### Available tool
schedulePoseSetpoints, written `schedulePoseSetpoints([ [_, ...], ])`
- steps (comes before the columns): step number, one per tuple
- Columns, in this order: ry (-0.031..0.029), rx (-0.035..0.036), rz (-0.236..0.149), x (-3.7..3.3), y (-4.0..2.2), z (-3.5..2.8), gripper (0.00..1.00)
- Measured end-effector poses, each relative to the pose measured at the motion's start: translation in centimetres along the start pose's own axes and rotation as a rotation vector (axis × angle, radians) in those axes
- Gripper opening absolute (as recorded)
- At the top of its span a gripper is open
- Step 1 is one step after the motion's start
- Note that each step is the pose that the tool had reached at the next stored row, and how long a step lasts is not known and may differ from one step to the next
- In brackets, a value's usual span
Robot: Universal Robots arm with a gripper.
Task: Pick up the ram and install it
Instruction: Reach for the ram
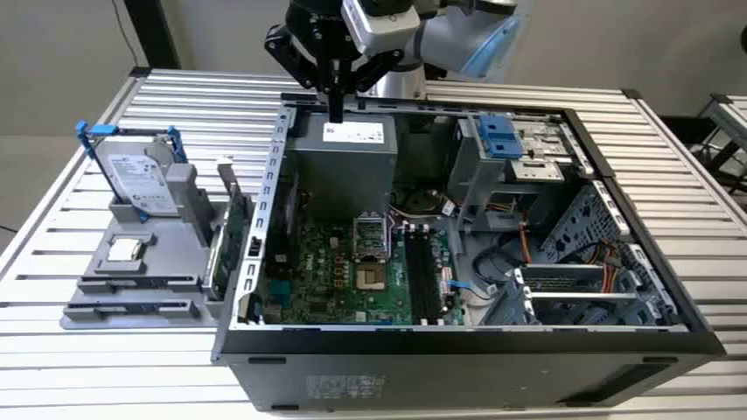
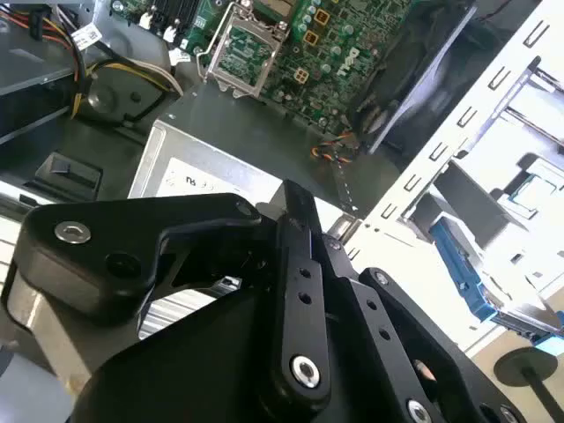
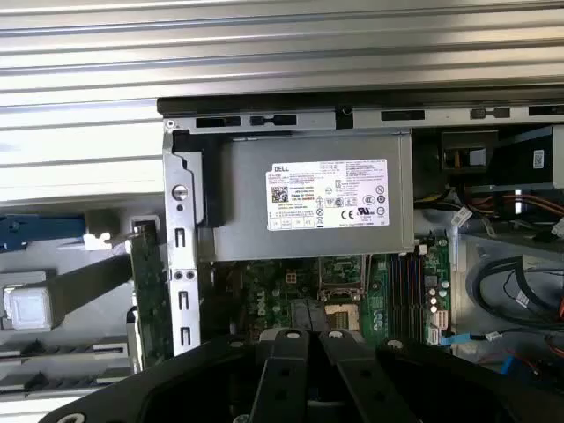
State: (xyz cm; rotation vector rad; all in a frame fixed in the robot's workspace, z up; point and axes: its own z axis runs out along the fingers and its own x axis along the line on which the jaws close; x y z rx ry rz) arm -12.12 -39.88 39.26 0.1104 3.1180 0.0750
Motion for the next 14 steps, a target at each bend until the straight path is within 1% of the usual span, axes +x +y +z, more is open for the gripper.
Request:
schedulePoseSetpoints([
  [9, 0.0000, 0.0001, 0.000, 0.05, 0.00, 0.00, 0.00],
  [14, 0.0000, 0.0000, 0.000, 0.32, -0.03, -0.01, 0.00],
])
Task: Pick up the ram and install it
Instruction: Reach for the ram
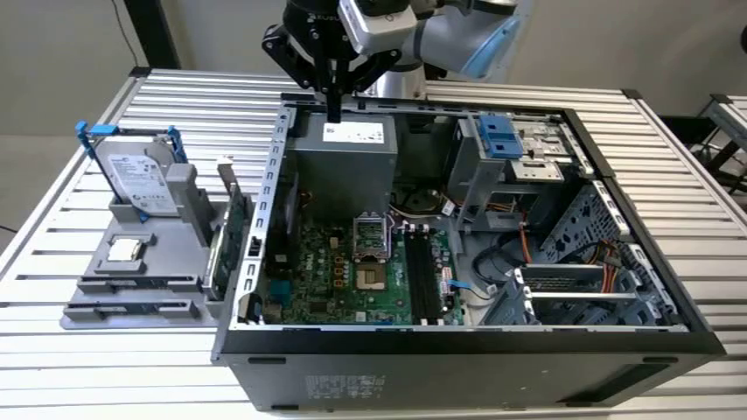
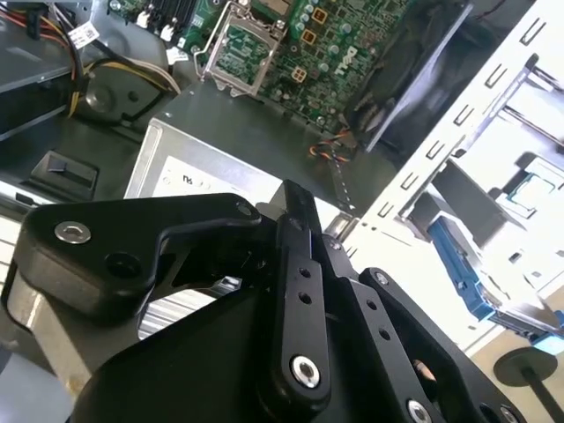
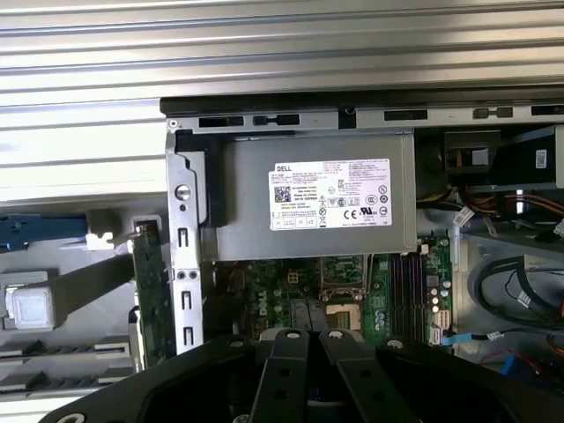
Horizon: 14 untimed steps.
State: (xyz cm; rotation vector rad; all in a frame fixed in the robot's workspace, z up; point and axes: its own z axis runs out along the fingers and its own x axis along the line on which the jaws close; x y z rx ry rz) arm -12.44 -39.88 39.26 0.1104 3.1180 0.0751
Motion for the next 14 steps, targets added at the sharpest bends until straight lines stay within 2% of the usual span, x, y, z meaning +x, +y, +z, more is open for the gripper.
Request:
schedulePoseSetpoints([
  [14, -0.0001, -0.0001, 0.000, 2.15, -0.15, -0.04, 0.00],
])
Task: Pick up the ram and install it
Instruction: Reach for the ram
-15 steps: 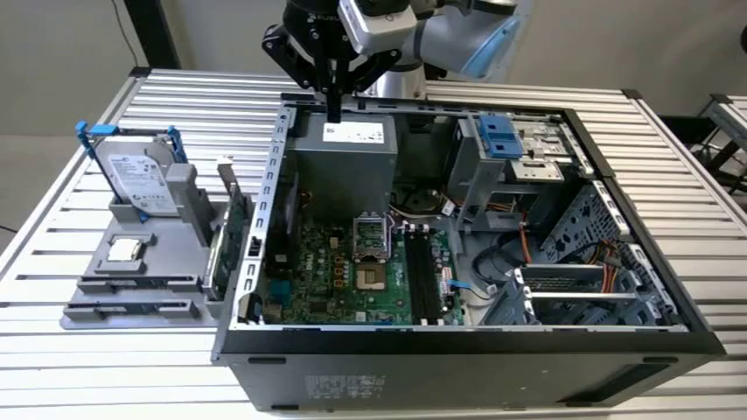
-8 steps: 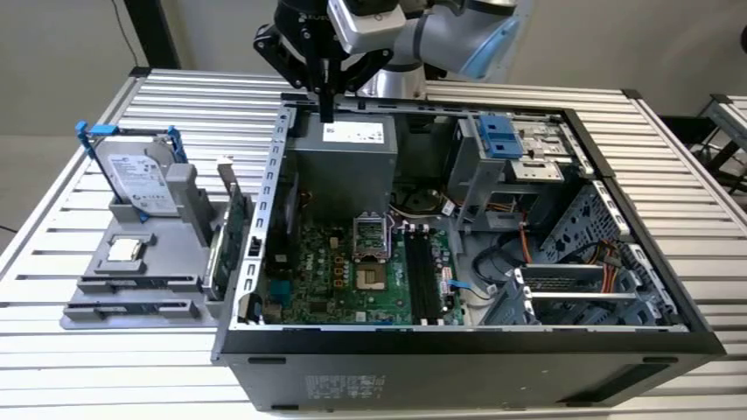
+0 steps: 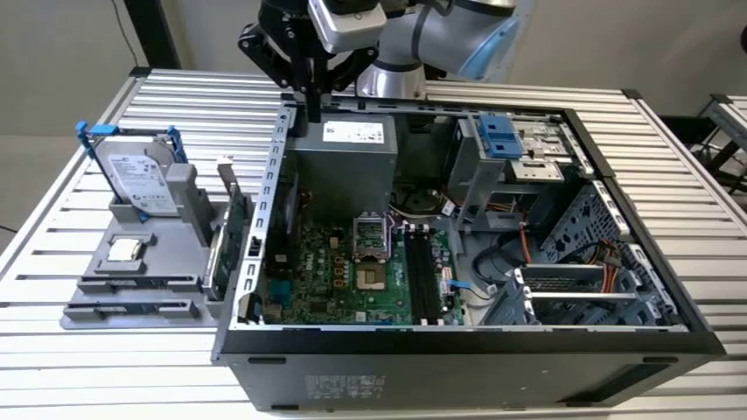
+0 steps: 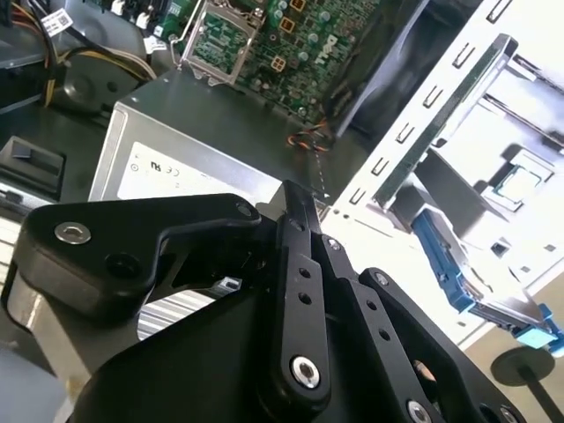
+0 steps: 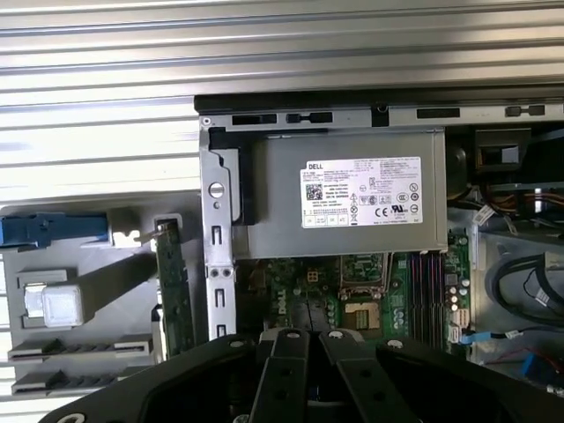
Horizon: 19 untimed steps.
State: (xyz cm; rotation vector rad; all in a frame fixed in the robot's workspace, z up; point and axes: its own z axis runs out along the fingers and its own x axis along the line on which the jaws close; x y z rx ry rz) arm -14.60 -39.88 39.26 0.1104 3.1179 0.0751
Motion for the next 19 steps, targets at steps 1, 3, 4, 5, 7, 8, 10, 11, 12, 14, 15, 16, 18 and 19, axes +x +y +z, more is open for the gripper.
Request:
schedulePoseSetpoints([
  [1, 0.0000, 0.0001, 0.000, 0.15, -0.01, -0.01, 0.00],
  [3, 0.0001, 0.0001, 0.000, 0.48, -0.03, -0.02, 0.00],
  [4, 0.0001, 0.0001, 0.000, 0.65, -0.05, -0.02, 0.00],
  [5, 0.0001, 0.0001, 0.000, 0.81, -0.06, -0.02, 0.00],
  [7, 0.0001, 0.0001, 0.000, 1.13, -0.08, -0.03, 0.00],
  [8, 0.0000, 0.0001, 0.000, 1.29, -0.09, -0.03, 0.00],
  [10, 0.0001, 0.0001, 0.000, 1.63, -0.11, -0.04, 0.00],
  [11, 0.0001, 0.0001, 0.000, 1.79, -0.13, -0.05, 0.00],
  [12, 0.0001, 0.0001, 0.000, 1.94, -0.14, -0.05, 0.00],
  [14, 0.0001, 0.0001, 0.000, 2.25, -0.16, -0.05, 0.00],
  [15, 0.0000, 0.0001, 0.000, 2.41, -0.17, -0.06, 0.00],
  [16, 0.0001, 0.0001, 0.000, 2.56, -0.18, -0.06, 0.00],
  [18, 0.0001, 0.0001, 0.000, 2.87, -0.20, -0.07, 0.00],
  [19, 0.0001, 0.0001, 0.000, 3.02, -0.21, -0.07, 0.00],
])
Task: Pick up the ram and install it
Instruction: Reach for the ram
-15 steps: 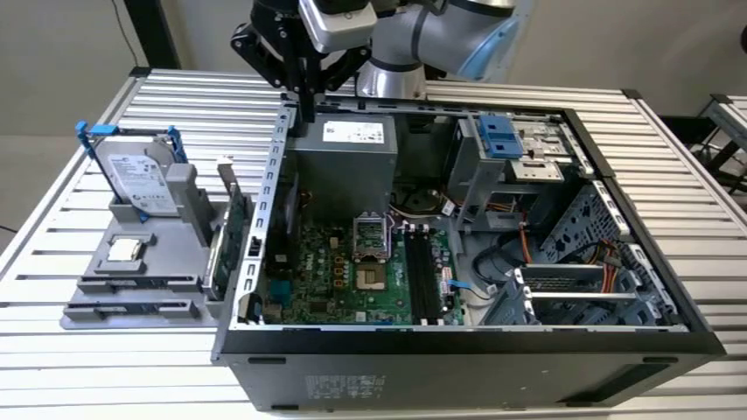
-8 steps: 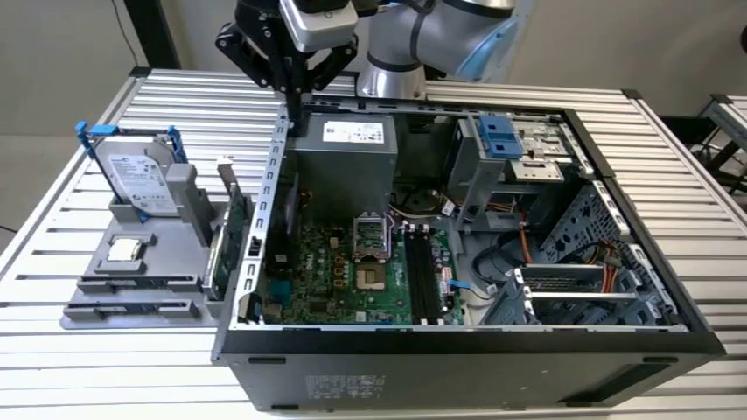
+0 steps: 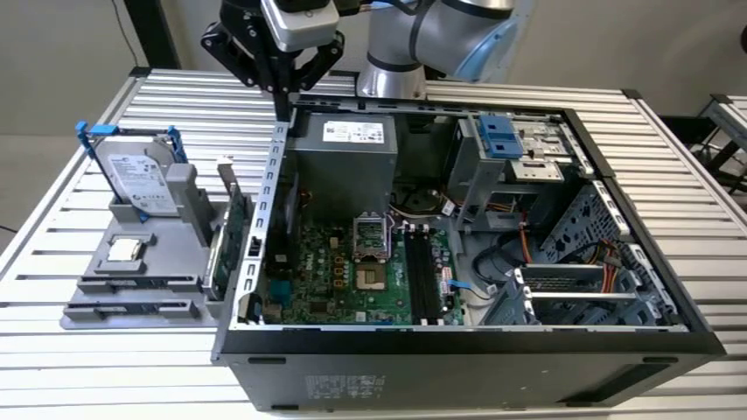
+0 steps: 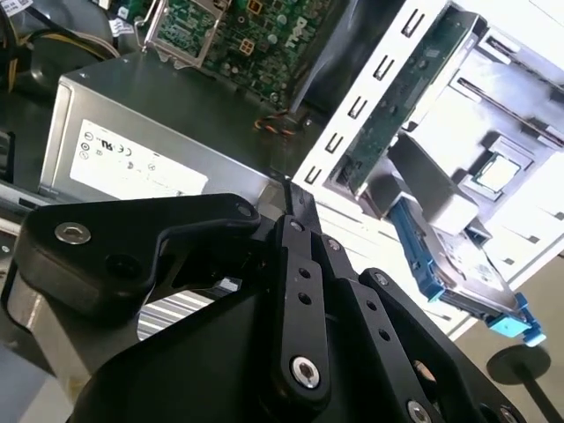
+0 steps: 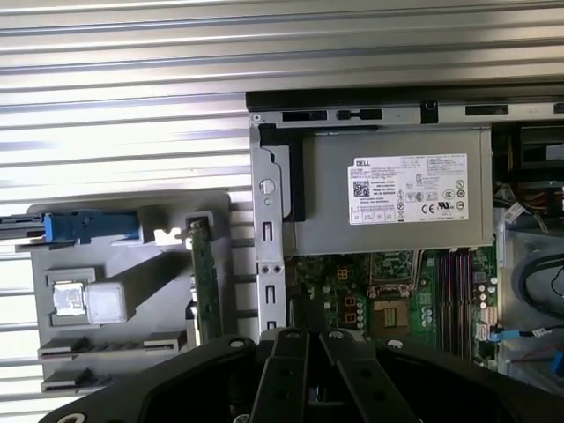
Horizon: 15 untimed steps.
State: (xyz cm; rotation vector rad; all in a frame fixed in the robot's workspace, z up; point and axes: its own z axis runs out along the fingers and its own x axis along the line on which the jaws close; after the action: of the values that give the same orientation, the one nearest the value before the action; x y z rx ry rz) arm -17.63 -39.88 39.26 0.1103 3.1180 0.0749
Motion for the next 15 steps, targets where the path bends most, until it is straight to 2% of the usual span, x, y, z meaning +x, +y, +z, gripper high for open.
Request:
schedulePoseSetpoints([
  [6, 0.0000, -0.0001, 0.000, 0.84, -0.06, -0.02, 0.00],
  [15, 0.0000, 0.0000, 0.000, 1.61, -0.11, -0.04, 0.00],
])
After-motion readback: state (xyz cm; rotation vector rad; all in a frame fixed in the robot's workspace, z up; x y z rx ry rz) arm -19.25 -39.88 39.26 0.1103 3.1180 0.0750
